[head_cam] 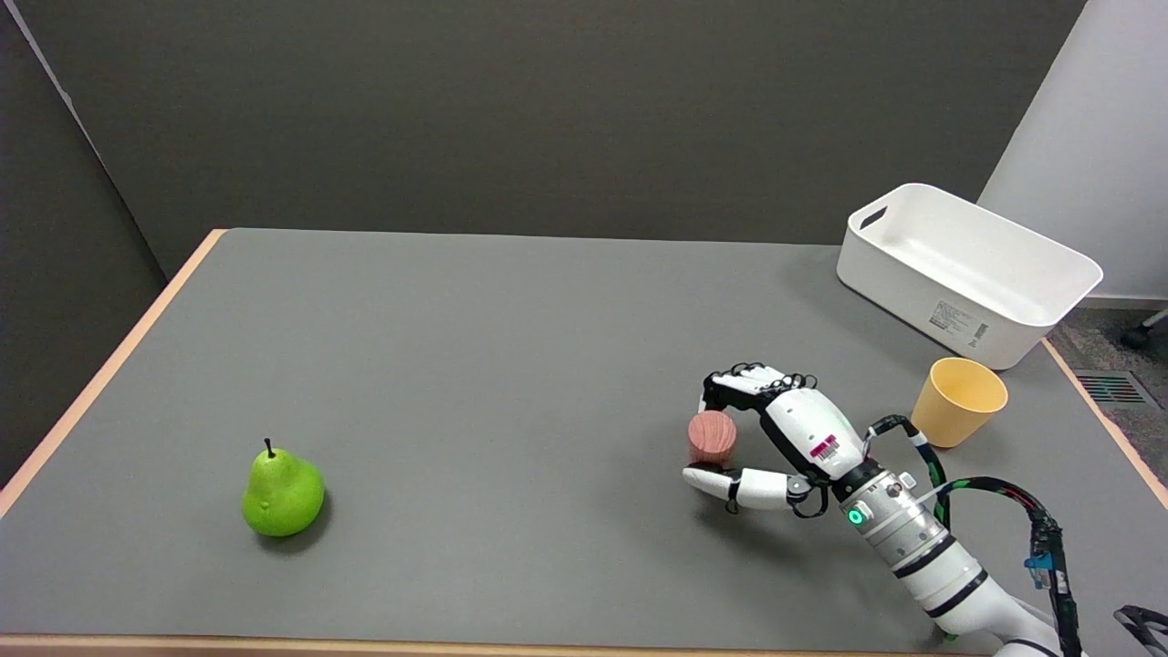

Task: Pick up the wooden cylinder.

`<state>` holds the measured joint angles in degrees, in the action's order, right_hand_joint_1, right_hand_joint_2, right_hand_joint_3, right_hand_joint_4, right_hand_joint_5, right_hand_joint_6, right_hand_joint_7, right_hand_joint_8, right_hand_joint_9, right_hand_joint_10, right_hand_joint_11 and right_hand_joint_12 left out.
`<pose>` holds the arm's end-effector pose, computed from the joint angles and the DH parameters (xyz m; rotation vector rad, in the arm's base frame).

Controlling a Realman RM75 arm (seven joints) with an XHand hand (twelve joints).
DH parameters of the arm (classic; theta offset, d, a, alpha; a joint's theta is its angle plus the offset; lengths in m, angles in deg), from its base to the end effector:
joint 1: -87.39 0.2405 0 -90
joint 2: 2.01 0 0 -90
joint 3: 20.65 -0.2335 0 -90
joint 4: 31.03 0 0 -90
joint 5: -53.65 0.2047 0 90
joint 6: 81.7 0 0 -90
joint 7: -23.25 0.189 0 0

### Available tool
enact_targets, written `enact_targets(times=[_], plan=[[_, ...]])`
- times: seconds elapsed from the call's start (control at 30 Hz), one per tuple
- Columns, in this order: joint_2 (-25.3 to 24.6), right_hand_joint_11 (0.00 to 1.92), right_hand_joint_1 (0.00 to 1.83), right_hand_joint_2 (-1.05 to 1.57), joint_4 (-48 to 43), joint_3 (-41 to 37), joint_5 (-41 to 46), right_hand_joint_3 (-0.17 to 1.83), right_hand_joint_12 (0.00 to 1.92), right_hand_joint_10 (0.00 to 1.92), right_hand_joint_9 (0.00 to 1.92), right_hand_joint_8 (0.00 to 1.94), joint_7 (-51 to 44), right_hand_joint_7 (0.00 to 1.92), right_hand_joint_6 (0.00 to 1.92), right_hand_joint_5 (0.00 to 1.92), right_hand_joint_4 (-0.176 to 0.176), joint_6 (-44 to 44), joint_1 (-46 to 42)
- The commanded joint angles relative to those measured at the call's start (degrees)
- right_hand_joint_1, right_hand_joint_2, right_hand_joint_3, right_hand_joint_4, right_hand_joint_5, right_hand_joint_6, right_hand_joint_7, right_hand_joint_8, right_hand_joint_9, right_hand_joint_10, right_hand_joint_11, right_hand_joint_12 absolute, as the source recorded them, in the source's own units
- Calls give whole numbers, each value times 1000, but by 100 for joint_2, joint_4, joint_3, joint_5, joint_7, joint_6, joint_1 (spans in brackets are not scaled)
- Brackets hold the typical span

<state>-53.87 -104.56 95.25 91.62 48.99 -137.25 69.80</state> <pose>-0.2913 -0.2664 0.3197 1.7481 -0.3078 0.4980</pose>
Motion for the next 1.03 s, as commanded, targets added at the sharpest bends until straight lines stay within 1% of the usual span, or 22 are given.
enact_targets(times=[0.03,0.07,0.1,0.13,0.2,0.23,0.27,0.33,0.4,0.43,0.53,0.6,0.7,0.93,1.03], plan=[[13,503,906,1032,34,0,-185,518,1649,1229,669,1110,-37,813,1529,704,111,18,322],[13,502,912,1029,42,0,-200,521,1689,1261,700,1170,-37,829,1526,706,103,19,346],[17,456,932,1023,83,-14,-228,528,1840,1351,793,1381,-45,873,1521,712,75,41,382],[26,425,942,1023,151,-42,-270,530,1921,1402,846,1511,-60,895,1522,713,58,79,426],[22,397,939,1036,57,-1,-223,522,1921,1417,859,1589,-37,885,1542,699,44,100,457],[32,360,940,1040,57,-11,-232,520,1921,1492,866,1681,-37,882,1547,696,35,113,477],[49,332,942,1040,53,-26,-267,521,1921,1556,873,1751,-37,880,1548,696,30,114,513],[79,316,944,1017,21,-43,-279,540,1921,1624,890,1767,-45,880,1522,718,52,114,582],[133,332,934,1036,80,-148,-342,524,1921,1875,895,1925,-69,856,1540,699,52,153,719],[143,339,933,1038,-39,-129,-280,521,1921,1908,901,1941,-45,854,1540,697,53,112,727],[246,366,936,1045,-124,-372,-282,501,1921,1921,921,1941,-47,828,1530,698,51,103,850],[330,367,936,1047,-197,-665,-295,496,1921,1921,923,1941,-61,818,1530,697,50,146,922],[432,365,926,1060,-311,-1171,-312,478,1921,1921,929,1941,-61,795,1535,690,62,338,975],[557,373,917,1067,-412,-2815,-495,476,1921,1921,925,1941,-61,752,1548,680,69,1621,1219],[633,379,911,1069,-254,-3287,-495,477,1921,1921,920,1941,-61,731,1556,675,74,2132,1431]])
